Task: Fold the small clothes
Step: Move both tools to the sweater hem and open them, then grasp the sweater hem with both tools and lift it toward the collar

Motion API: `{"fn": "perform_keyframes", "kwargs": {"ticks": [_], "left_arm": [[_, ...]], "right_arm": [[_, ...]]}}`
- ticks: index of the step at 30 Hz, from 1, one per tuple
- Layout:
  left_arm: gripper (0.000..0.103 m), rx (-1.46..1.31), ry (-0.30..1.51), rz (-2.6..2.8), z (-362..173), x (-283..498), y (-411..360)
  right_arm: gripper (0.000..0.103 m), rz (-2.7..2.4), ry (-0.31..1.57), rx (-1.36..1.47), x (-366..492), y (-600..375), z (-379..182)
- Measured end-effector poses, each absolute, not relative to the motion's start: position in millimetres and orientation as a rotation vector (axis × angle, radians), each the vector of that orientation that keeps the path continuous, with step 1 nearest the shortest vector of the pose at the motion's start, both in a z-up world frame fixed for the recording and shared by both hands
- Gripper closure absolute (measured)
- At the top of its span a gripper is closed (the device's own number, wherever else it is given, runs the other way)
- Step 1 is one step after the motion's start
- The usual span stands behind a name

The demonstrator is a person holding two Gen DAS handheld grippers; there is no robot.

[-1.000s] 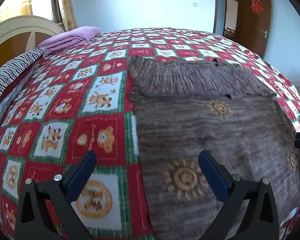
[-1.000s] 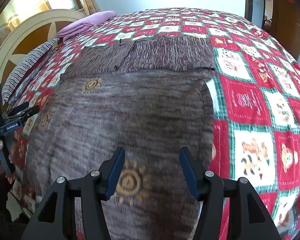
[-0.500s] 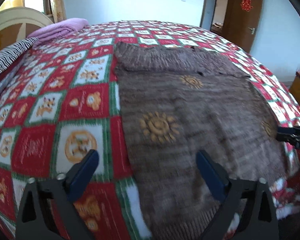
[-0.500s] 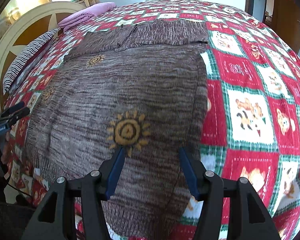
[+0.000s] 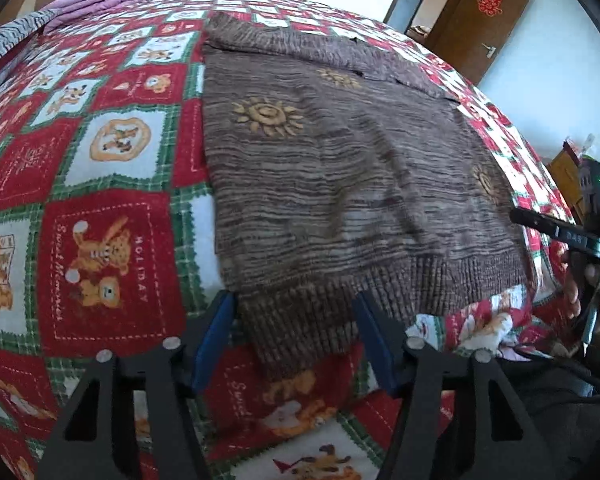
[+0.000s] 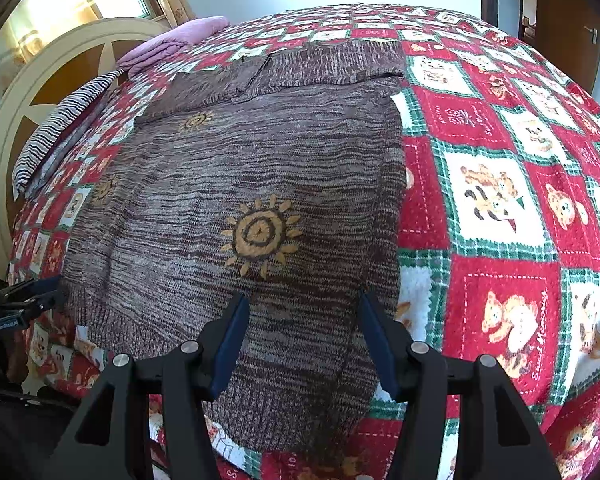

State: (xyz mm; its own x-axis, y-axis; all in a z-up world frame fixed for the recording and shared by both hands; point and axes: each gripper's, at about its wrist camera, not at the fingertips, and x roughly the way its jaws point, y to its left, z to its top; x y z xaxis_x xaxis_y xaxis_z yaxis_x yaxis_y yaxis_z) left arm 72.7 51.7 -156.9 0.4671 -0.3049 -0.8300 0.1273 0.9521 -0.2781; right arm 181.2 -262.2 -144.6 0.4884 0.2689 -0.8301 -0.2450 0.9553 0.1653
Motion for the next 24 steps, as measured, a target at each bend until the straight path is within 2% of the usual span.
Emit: {"fn": "perform_keyframes", "kwargs": {"ticks": [10, 13, 15, 17, 24], "left_arm": [[0.039, -0.215, 1.072, -0.232, -160, 69, 61], [0.043, -0.165, 1.058, -0.22, -162, 67, 53], [0.061, -0.084, 1.043, -0.205, -162, 65, 46], [0.091, -0.075, 1.027, -0.211, -159, 64, 49], [0.091, -0.185, 0.935, -0.308, -129, 58, 74]], "right_arm": [[0.044, 0.291, 1.017, 0.033, 173, -273, -144], [0.044, 0.293, 1.021, 0.033, 171, -272, -147], [0.044, 0.292, 1.023, 0.031, 170, -273, -147], [0.044, 0.288, 1.029, 0.041, 167, -275, -146], [0.044, 0.255, 1.048, 0.122, 145, -300, -139]]}}
